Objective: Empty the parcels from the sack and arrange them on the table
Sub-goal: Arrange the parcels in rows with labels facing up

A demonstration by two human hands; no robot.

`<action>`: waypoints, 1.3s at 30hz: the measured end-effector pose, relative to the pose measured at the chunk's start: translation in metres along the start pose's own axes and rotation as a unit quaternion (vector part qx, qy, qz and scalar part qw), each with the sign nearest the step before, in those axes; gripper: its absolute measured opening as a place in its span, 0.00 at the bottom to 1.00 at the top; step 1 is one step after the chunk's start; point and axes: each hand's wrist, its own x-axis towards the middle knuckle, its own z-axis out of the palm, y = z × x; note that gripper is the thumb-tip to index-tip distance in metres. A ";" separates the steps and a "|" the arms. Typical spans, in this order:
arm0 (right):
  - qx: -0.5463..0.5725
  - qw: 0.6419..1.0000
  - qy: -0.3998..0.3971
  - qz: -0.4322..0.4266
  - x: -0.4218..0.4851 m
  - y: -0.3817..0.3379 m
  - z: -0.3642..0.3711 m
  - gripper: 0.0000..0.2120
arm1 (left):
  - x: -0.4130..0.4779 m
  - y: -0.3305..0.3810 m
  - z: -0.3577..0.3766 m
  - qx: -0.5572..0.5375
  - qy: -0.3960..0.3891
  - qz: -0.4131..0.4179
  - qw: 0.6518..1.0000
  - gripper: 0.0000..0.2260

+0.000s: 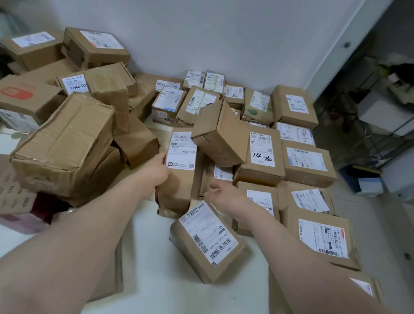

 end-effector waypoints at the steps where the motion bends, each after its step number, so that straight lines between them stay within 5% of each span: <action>1: -0.002 1.000 -0.004 0.001 -0.003 0.002 0.001 0.26 | -0.002 0.001 0.002 0.040 0.009 0.013 0.999 0.21; 5: -0.008 1.000 -0.001 -0.001 -0.020 0.013 0.006 0.30 | -0.015 -0.001 0.014 0.189 0.148 0.019 0.971 0.28; 8: -0.101 0.995 -0.012 0.000 -0.036 0.017 0.008 0.44 | -0.031 -0.001 0.020 0.191 0.248 0.041 0.949 0.26; 11: -0.293 0.955 -0.033 0.028 -0.052 0.019 0.031 0.63 | -0.046 -0.005 0.024 0.212 0.281 0.075 0.933 0.20; 13: -0.310 0.949 -0.004 0.057 -0.058 0.022 0.058 0.65 | -0.059 -0.013 0.027 0.217 0.258 0.112 0.935 0.16; 19: -0.211 0.949 0.149 0.179 -0.077 0.021 0.101 0.55 | -0.088 -0.053 0.033 0.208 0.115 0.112 0.965 0.10; 23: -0.203 0.915 0.227 0.264 -0.094 0.029 0.097 0.48 | -0.110 -0.063 0.048 0.113 -0.110 -0.011 0.987 0.08; 26: -0.245 0.897 0.243 0.277 -0.099 0.044 0.093 0.42 | -0.130 -0.062 0.068 0.092 -0.227 0.011 0.969 0.10; 34: -0.217 0.926 0.203 0.232 -0.112 0.070 0.094 0.40 | -0.133 -0.079 0.097 0.141 -0.142 0.023 0.979 0.13; 39: -0.198 0.948 0.179 0.172 -0.118 0.066 0.078 0.28 | -0.136 -0.065 0.118 0.183 -0.062 -0.012 0.981 0.19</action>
